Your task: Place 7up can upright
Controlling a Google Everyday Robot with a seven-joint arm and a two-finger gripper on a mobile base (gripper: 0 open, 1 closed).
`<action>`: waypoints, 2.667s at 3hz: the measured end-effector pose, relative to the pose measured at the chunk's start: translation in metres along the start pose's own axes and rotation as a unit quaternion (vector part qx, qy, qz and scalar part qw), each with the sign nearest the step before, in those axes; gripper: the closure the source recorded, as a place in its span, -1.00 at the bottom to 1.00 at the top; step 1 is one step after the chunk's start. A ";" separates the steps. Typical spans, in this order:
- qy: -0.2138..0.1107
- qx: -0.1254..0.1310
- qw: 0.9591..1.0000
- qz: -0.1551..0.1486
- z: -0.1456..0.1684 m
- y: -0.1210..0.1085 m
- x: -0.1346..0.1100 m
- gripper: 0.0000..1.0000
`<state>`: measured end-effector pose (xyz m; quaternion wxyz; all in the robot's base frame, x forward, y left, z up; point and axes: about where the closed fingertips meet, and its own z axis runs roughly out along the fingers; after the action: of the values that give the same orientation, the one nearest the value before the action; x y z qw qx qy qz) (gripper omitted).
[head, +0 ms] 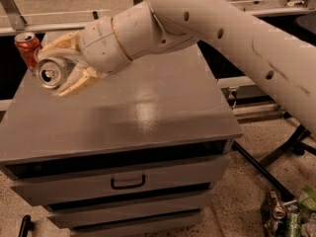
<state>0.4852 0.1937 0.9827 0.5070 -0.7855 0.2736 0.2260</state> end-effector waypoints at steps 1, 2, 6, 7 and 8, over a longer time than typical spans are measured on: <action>-0.031 0.002 0.999 0.012 -0.001 0.004 0.007 1.00; -0.078 -0.002 0.996 0.043 -0.003 0.019 0.015 1.00; -0.111 -0.068 0.974 0.186 -0.032 0.089 0.042 1.00; -0.112 -0.067 0.974 0.185 -0.032 0.089 0.041 1.00; -0.131 -0.036 0.969 0.204 -0.031 0.079 0.042 1.00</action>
Offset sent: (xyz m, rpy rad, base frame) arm 0.0017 -0.0240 -0.0253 0.1540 0.1793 0.0970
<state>0.4667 0.1299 0.9148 0.4530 -0.6942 0.3509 0.4356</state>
